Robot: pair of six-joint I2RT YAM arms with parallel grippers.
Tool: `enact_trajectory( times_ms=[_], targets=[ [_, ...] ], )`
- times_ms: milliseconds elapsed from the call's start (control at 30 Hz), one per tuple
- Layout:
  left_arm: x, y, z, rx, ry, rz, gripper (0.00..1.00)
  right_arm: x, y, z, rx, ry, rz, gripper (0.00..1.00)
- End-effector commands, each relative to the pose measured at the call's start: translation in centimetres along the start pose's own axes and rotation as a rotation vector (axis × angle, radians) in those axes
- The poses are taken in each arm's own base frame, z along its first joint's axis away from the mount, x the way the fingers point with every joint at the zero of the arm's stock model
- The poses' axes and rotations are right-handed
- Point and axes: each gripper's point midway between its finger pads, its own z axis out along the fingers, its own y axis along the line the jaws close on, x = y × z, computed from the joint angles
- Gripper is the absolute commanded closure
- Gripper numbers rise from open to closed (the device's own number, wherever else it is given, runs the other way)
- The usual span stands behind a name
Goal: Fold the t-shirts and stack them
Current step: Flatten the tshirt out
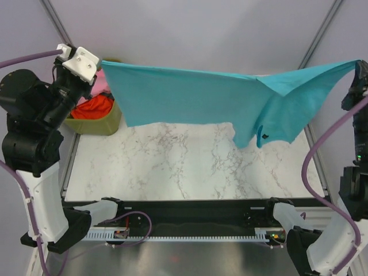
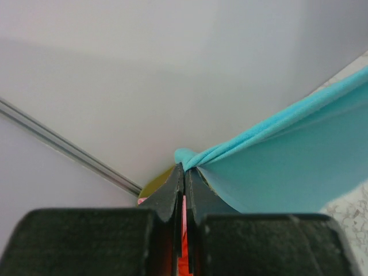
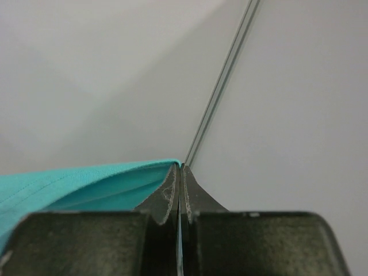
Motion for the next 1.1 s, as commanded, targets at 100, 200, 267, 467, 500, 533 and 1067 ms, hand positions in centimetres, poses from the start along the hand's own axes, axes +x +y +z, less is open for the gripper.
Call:
enact_trajectory(
  times_ms=[100,200,267,467,500,533,1067],
  targets=[
    [-3.1,1.9,-2.1,-0.062,-0.066,-0.040,0.98,-3.7,-2.3,-2.2,0.106,-0.065,0.025,1.00],
    [-3.0,1.9,-1.8,-0.063,-0.062,-0.038,0.98,-4.3,-2.7,-1.4,0.113,-0.077,0.012,1.00],
    [-1.9,1.3,-0.7,-0.041,-0.031,-0.045,0.98,-4.1,-2.7,-0.5,0.107,-0.073,-0.008,1.00],
    [4.9,-3.1,3.6,0.095,0.125,-0.076,0.98,3.5,-0.3,4.6,0.015,0.064,-0.041,1.00],
    [6.1,-3.8,4.3,0.114,0.147,-0.079,0.98,4.9,0.2,5.0,-0.001,0.088,-0.045,1.00],
    [9.2,-5.9,5.3,0.163,0.216,-0.093,0.98,6.6,0.8,5.6,-0.024,0.118,-0.049,1.00],
    [40.5,-18.1,17.9,0.514,0.785,-0.090,0.98,50.9,17.7,16.8,-0.526,0.882,-0.025,1.00]
  ],
)
